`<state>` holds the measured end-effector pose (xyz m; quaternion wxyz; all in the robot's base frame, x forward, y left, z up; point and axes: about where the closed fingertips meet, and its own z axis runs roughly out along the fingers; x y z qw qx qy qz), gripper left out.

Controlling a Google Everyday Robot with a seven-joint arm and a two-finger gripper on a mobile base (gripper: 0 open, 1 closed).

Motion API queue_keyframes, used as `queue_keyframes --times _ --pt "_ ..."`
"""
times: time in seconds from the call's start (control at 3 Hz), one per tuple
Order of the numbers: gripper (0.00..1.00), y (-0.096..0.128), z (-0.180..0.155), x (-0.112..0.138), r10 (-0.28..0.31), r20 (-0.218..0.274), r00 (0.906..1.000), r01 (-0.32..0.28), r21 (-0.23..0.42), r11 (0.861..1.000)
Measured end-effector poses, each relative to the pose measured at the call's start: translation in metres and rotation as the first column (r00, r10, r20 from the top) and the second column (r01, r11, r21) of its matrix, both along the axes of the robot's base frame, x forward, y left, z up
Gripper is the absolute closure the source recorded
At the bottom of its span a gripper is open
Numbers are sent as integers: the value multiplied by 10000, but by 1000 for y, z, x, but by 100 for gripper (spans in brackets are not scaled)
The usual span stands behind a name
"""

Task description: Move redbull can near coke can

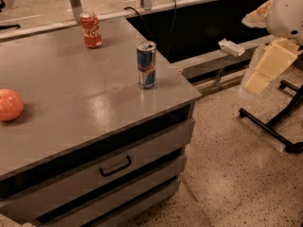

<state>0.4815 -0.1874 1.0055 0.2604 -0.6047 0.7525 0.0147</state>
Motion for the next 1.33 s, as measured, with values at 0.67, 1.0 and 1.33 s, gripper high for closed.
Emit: queue_keyframes --times 0.67,1.0,1.33 --pt "0 72 -10 67 1248 727 9895 -1377 2151 9668" --pt "0 99 -17 92 1514 1062 9827 -1763 2904 9405" --pt "0 120 -28 109 1566 1217 9801 -1896 3436 9198"
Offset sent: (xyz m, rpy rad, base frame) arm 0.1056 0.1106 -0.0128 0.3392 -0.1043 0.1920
